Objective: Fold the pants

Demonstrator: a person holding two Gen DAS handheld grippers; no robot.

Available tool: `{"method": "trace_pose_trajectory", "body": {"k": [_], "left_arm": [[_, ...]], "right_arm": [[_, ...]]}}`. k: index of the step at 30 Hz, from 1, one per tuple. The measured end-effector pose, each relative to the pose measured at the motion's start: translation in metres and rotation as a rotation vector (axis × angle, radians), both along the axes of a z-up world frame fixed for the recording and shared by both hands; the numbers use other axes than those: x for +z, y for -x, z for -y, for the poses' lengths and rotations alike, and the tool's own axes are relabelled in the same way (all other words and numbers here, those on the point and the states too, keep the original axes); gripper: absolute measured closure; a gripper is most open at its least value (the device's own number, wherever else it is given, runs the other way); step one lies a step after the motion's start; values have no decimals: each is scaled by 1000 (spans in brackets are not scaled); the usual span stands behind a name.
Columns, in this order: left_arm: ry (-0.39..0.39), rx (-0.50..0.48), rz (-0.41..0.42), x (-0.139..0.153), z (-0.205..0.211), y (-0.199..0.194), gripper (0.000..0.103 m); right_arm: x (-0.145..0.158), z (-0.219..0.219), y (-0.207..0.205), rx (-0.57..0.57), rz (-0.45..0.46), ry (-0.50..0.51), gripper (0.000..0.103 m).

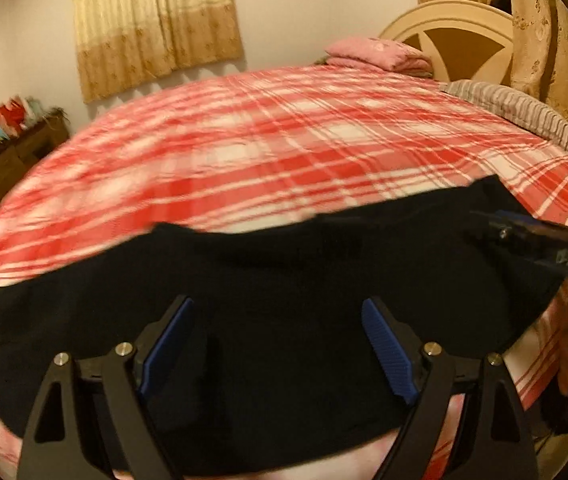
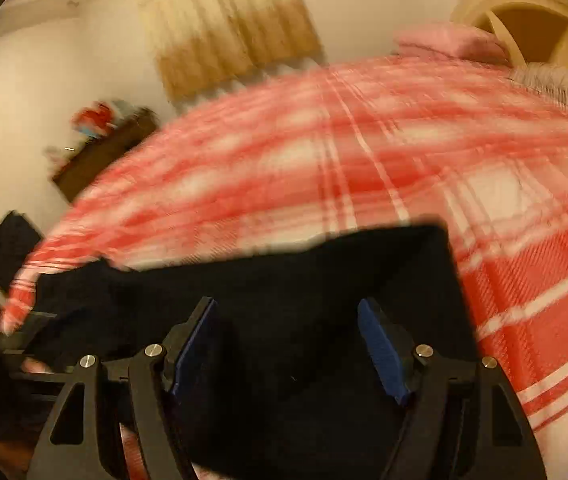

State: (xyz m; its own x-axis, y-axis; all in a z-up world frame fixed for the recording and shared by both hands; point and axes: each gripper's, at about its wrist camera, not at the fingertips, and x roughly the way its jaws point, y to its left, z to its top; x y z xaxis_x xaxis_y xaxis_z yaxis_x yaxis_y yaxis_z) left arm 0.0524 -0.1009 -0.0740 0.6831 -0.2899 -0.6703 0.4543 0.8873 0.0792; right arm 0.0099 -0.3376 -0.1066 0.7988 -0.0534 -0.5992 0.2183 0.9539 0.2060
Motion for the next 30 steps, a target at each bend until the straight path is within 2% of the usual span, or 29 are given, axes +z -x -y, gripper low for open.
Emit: {"method": "trace_pose_trajectory", "body": {"k": [2, 3, 6, 10, 13, 15, 16, 19, 22, 25, 27, 28, 30], "left_arm": [[0, 49, 23, 4, -32, 1, 15], [5, 93, 35, 7, -54, 0, 15], [13, 271, 67, 14, -116, -9, 15], [64, 509, 85, 21, -198, -20, 15], [132, 620, 62, 17, -238, -25, 15], [175, 632, 54, 11, -251, -26, 15], [175, 634, 53, 6, -254, -27, 15], [150, 630, 38, -8, -253, -36, 17], [206, 622, -43, -25, -257, -48, 25], [199, 597, -16, -27, -250, -47, 25], [239, 591, -21, -26, -255, -46, 25], [273, 601, -18, -26, -259, -45, 27], [280, 618, -19, -26, -260, -43, 45]], "right_arm": [[4, -15, 1, 17, -21, 85, 26], [8, -19, 3, 14, -11, 95, 26], [32, -41, 16, 110, 129, 41, 26], [47, -93, 5, 268, 155, 38, 26], [32, -118, -7, 284, 98, -32, 26], [7, -126, -21, 287, 19, -131, 26], [0, -129, -22, 282, 0, -144, 26], [-5, -137, -15, 263, 38, -79, 26], [-11, -139, -14, 263, 51, -64, 25], [-13, -140, -9, 255, 70, -46, 24], [-11, -143, -10, 254, 69, -32, 23], [-11, -144, -10, 255, 69, -27, 22], [-11, -145, -10, 254, 70, -24, 21]]}}
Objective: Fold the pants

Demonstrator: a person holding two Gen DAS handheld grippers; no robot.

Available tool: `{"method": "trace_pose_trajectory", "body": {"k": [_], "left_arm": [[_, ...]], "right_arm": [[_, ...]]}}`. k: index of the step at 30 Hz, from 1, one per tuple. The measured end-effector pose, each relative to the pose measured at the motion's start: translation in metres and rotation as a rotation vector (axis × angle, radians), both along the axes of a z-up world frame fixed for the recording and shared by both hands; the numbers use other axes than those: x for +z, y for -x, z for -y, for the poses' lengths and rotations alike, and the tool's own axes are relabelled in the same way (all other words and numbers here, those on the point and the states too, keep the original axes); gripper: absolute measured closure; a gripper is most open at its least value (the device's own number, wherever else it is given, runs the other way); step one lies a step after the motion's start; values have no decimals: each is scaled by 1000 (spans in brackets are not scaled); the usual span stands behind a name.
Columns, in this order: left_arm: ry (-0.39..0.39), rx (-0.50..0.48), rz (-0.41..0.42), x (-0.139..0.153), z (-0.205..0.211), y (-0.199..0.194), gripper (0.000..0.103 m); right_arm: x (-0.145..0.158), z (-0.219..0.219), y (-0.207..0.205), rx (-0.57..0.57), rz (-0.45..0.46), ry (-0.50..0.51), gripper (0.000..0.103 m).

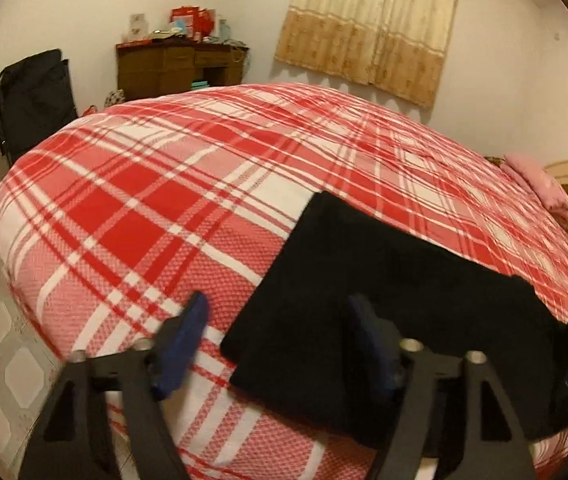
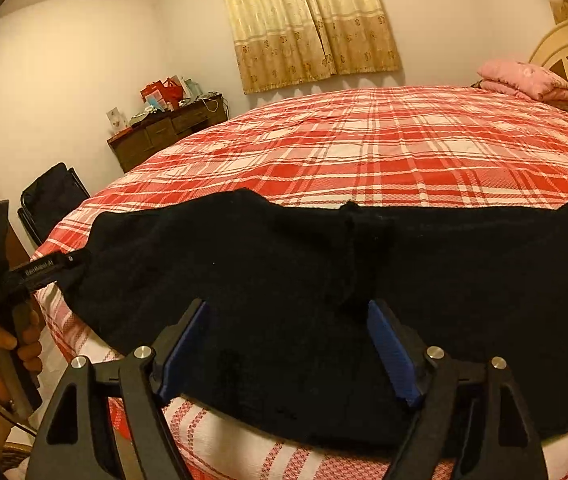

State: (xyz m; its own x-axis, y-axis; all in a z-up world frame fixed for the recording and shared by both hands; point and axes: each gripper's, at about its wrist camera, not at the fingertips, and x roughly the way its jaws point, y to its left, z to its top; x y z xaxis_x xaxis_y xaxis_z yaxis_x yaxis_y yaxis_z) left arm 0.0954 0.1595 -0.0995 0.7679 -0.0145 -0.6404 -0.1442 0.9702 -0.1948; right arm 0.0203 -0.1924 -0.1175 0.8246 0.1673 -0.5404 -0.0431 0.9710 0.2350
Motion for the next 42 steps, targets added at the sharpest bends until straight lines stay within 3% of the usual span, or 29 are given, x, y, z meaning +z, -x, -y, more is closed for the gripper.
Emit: {"method": "trace_pose_trajectory", "body": {"k": [1, 5, 11, 14, 20, 23, 25, 26, 28, 32, 34, 37, 42], "left_arm": [[-2, -13, -3, 0, 1, -1, 59], [76, -31, -6, 0, -5, 2, 77], [67, -39, 13, 17, 4, 5, 85], [14, -84, 71, 39, 22, 11, 85], [-24, -301, 206, 90, 93, 35, 85], [-43, -475, 259, 105, 148, 57, 85], [-50, -594, 263, 103, 185, 69, 89], [-46, -639, 257, 100, 197, 72, 98], [-50, -740, 236, 86, 229, 79, 98], [-142, -847, 163, 46, 275, 81, 98], [-149, -848, 103, 37, 276, 76, 98], [-76, -820, 115, 48, 249, 72, 94], [-119, -618, 190, 63, 181, 70, 78]], "right_arm": [[-1, 0, 0, 0, 1, -1, 21], [-2, 0, 0, 1, 2, -4, 21], [-2, 2, 0, 2, 3, 4, 21], [7, 15, 2, 12, 4, -65, 21], [40, 69, 8, -34, 35, -189, 21], [45, 98, 18, -78, 45, -243, 21], [43, 120, 24, -115, 39, -307, 21], [41, 127, 27, -130, 35, -328, 21], [34, 142, 31, -164, 21, -376, 21], [20, 161, 34, -178, 0, -503, 21], [22, 159, 35, -156, 8, -501, 21], [30, 145, 32, -58, 35, -509, 21], [41, 96, 23, 124, 38, -430, 21]]}}
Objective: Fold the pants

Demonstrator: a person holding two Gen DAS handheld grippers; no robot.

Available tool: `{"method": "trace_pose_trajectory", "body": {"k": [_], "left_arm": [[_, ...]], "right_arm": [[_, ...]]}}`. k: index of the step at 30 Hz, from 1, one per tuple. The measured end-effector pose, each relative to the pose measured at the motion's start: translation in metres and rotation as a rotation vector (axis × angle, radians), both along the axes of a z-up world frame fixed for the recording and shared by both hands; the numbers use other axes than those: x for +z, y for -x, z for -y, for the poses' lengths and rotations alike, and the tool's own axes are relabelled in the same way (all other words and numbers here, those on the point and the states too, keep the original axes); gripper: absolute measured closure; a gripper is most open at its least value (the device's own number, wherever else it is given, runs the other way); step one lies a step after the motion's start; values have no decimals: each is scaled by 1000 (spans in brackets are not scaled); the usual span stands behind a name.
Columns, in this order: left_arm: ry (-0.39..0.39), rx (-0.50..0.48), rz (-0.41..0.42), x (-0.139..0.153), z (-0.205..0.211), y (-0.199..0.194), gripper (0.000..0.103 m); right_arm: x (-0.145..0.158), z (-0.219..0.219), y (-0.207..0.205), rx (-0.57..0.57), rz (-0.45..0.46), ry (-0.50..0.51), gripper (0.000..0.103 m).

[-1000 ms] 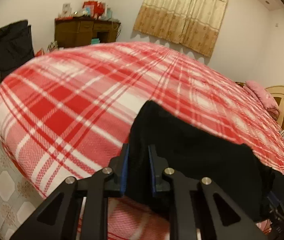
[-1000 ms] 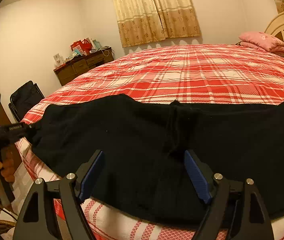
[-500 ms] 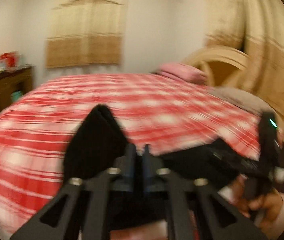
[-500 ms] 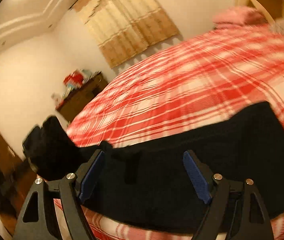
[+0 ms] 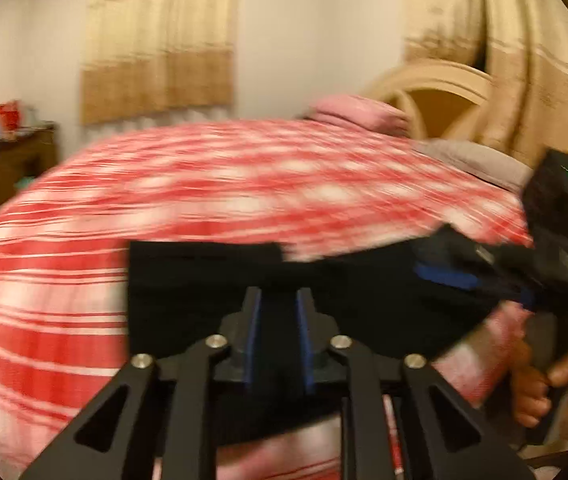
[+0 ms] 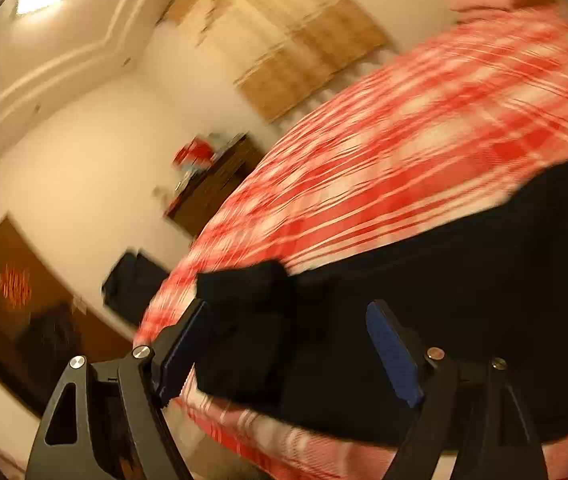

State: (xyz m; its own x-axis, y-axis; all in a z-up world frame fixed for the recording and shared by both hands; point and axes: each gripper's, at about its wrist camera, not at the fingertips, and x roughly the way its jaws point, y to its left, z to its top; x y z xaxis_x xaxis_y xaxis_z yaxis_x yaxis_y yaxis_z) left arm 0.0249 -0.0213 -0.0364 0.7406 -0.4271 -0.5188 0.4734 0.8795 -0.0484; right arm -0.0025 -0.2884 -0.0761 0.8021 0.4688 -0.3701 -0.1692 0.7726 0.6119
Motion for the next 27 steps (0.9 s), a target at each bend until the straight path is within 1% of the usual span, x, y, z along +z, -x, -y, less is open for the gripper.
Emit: {"method": "trace_pose_trajectory", "body": {"k": [2, 5, 8, 10, 12, 15, 16, 17, 19, 22, 24, 25, 26, 27], "left_arm": [[6, 76, -7, -1, -25, -10, 75], [12, 214, -37, -5, -64, -23, 75], [57, 295, -62, -7, -90, -29, 75], [73, 317, -62, -9, -98, -27, 75], [73, 328, -59, -10, -104, -26, 75], [87, 332, -74, -15, -110, -27, 75], [91, 331, -79, -16, -112, -27, 75], [93, 331, -83, -17, -112, -30, 75], [96, 326, -88, -17, -112, -31, 75], [100, 319, -84, -15, -113, -30, 75], [97, 319, -75, -12, -113, -29, 71], [97, 323, -70, -11, -113, -28, 66], [101, 328, -67, -9, -114, -28, 64], [104, 329, -64, -8, -114, -28, 63]], "right_arm": [[0, -27, -11, 58, -8, 57, 21], [-11, -56, -34, 115, -55, 87, 21], [-29, -76, -54, 79, -104, 167, 21], [-34, -83, -57, 41, -95, 204, 21], [-36, -91, -63, 9, -68, 239, 21], [-38, -99, -70, 40, -68, 255, 21], [-37, -103, -71, 54, -68, 265, 23], [-38, -108, -71, 84, -78, 278, 43], [-43, -111, -75, 134, -110, 260, 76], [-39, -109, -71, 128, -102, 248, 79], [-22, -109, -63, 139, -76, 247, 79], [-15, -111, -60, 147, -63, 251, 80], [2, -110, -54, 167, -33, 268, 80], [14, -110, -46, 179, -14, 290, 80]]}}
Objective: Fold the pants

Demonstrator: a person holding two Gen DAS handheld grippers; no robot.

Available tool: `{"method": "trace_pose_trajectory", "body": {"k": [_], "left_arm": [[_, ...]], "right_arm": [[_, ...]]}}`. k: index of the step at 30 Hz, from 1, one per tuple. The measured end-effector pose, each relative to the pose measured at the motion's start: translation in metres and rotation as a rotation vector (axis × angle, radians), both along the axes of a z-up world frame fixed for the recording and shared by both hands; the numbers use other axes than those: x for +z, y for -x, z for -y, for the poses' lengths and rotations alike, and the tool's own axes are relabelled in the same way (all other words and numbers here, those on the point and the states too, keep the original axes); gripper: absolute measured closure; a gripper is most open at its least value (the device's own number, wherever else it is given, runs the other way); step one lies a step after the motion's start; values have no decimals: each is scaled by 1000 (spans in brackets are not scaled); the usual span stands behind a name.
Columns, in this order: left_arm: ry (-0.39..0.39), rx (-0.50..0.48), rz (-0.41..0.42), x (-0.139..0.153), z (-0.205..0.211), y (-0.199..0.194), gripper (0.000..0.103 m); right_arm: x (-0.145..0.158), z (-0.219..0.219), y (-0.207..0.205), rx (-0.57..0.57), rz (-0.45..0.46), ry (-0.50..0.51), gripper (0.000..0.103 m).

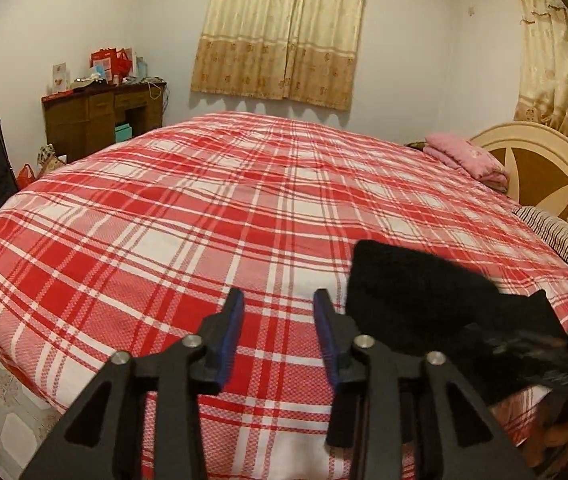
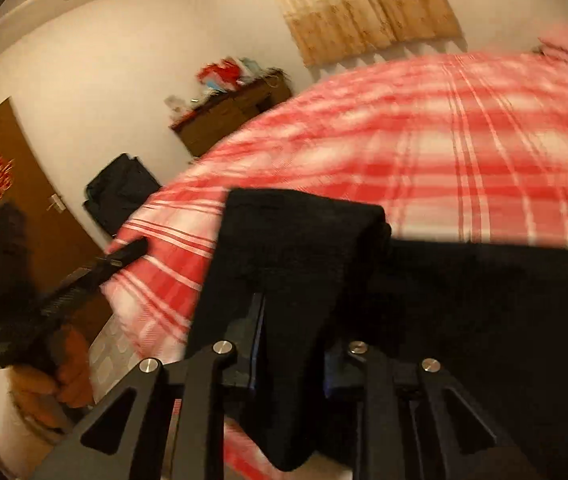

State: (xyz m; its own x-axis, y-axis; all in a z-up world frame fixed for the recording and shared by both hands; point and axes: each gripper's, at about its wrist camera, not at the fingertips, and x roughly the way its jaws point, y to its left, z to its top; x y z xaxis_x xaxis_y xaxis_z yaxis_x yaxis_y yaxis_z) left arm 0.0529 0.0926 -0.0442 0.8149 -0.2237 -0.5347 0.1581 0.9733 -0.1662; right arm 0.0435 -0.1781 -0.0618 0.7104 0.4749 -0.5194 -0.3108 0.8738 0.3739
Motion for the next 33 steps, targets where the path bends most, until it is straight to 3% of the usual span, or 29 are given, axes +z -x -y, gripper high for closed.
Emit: {"method": "trace_pose_trajectory", "body": {"k": [4, 7, 11, 15, 19, 21, 26, 30, 33], "left_arm": [[-12, -12, 17, 5, 6, 2, 63], [-17, -33, 13, 4, 14, 2, 63], [-31, -68, -2, 1, 29, 1, 63], [-51, -99, -2, 2, 45, 3, 63], [-74, -132, -12, 1, 62, 4, 61], [-95, -147, -15, 0, 71, 6, 56], [-120, -191, -27, -7, 89, 10, 56], [-149, -230, -43, -14, 106, 13, 56], [-148, -244, -49, -16, 114, 14, 56]], "right_arm": [[43, 35, 29, -18, 48, 108, 80], [55, 80, 47, -91, 20, 107, 80], [51, 147, 73, -227, -44, 171, 80], [22, 209, 90, -344, -140, 145, 80], [-20, 225, 86, -383, -205, 131, 80], [-29, 221, 85, -389, -174, 159, 80], [-24, 218, 86, -396, -116, 187, 77], [-3, 210, 90, -381, -29, 233, 77], [2, 211, 78, -362, -35, 257, 77]]}}
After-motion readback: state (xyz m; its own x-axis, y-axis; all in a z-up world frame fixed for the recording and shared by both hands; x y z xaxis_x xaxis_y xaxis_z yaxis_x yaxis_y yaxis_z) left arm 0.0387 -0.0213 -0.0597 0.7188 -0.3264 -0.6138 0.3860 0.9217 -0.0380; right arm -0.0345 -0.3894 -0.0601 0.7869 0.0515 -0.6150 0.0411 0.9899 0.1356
